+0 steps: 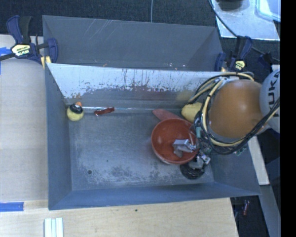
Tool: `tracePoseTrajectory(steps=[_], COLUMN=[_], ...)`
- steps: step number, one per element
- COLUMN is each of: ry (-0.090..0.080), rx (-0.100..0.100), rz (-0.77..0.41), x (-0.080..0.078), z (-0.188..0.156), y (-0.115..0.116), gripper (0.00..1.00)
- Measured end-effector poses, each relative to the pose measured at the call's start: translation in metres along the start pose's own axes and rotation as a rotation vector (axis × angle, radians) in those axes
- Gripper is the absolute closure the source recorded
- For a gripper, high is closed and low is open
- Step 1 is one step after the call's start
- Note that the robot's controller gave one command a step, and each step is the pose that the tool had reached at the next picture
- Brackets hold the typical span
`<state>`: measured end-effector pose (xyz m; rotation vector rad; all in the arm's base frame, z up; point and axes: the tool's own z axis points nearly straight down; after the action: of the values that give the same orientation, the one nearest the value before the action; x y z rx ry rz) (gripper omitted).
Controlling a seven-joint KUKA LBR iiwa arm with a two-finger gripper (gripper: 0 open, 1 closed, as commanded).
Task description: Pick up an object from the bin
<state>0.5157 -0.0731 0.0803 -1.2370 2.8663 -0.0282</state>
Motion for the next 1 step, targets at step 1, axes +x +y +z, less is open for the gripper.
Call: tracePoseTrajectory(steps=[1], ry=[0.003], rx=[-0.007], rz=[0.0], x=[0.0006], z=[-0.0179], y=[0.0018], gripper=[1.0])
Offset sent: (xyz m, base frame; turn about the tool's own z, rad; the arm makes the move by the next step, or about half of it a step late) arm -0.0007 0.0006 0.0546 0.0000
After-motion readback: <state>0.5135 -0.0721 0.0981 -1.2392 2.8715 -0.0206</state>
